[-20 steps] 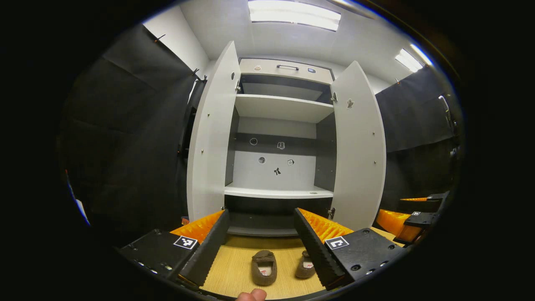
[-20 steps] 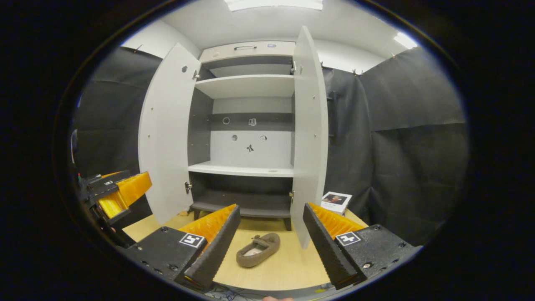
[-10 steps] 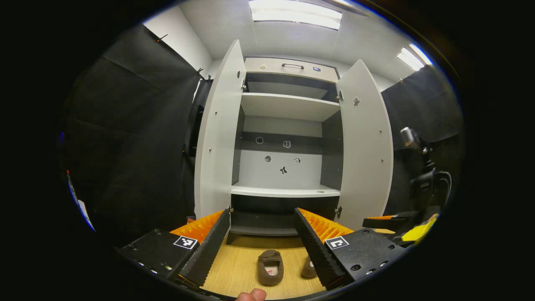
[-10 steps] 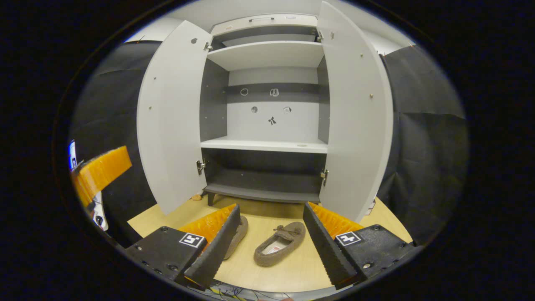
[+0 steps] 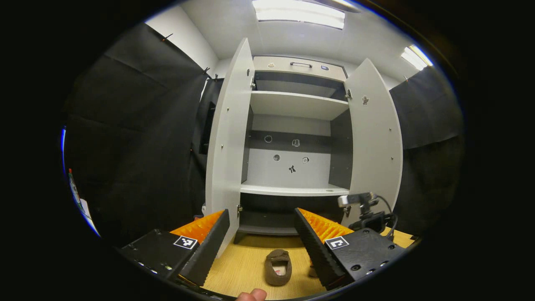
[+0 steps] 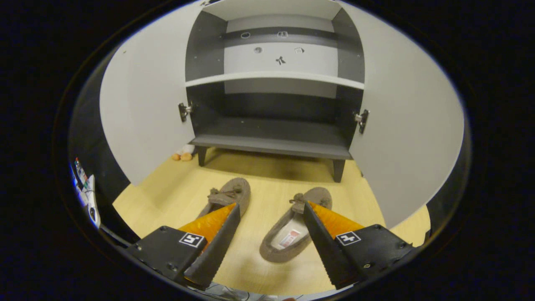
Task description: Grab one shoe with the right hand and put it into the shoe cabinet, grab the other shoe with the left hand and put it into the shoe cabinet; then close the right door with the right hand and the left door with the left hand.
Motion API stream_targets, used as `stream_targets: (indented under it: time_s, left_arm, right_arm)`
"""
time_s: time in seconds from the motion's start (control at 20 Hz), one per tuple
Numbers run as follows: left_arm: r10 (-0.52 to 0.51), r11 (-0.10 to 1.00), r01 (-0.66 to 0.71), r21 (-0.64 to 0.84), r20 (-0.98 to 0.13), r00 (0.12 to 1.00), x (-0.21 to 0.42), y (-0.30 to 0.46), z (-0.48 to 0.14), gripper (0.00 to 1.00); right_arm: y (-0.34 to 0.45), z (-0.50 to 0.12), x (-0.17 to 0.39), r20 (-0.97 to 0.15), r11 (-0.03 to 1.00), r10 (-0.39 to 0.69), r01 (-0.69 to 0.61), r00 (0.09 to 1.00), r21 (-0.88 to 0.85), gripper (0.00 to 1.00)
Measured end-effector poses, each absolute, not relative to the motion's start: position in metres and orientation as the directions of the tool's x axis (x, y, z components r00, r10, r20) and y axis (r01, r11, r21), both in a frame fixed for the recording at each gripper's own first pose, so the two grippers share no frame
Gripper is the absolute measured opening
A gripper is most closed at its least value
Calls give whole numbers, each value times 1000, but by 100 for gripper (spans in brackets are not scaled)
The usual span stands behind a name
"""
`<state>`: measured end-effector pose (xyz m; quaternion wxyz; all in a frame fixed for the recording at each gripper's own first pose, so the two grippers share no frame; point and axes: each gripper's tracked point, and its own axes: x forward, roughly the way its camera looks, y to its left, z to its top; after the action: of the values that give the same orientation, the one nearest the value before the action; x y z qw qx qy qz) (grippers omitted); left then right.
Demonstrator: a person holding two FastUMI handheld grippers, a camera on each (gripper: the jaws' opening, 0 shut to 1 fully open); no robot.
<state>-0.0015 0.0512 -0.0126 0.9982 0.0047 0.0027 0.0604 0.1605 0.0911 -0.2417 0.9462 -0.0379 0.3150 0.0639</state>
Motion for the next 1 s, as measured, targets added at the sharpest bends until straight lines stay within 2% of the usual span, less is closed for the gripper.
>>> stream_targets:
  time_s: [0.15, 0.35, 0.5, 0.65, 0.75, 1.0]
  left_arm:
    - [125, 992, -125, -7, -23, 992, -2, 57, -18, 95]
    - [142, 990, -142, 18, -19, 990, -2, 64, -18, 95]
    - [138, 990, -138, 19, -26, 990, 0, 66, -24, 95]
    - [136, 991, -136, 9, -42, 990, -1, 68, -30, 95]
    - [142, 990, -142, 10, -49, 989, 0, 70, -31, 95]
    - [154, 988, -153, 20, -64, 986, 2, 76, -36, 95]
  right_arm:
    - [90, -279, 174, -666, 990, 74, -134, 743, -40, 99]
    - [83, -315, 186, -741, 993, 28, -104, 671, -56, 92]
    - [78, -330, 198, -751, 993, -19, -72, 660, -88, 89]
    - [74, -341, 209, -748, 992, -55, -46, 661, -114, 79]
    - [70, -344, 212, -735, 988, -90, -34, 673, -152, 77]
    - [62, -345, 211, -686, 969, -156, -24, 710, -245, 55]
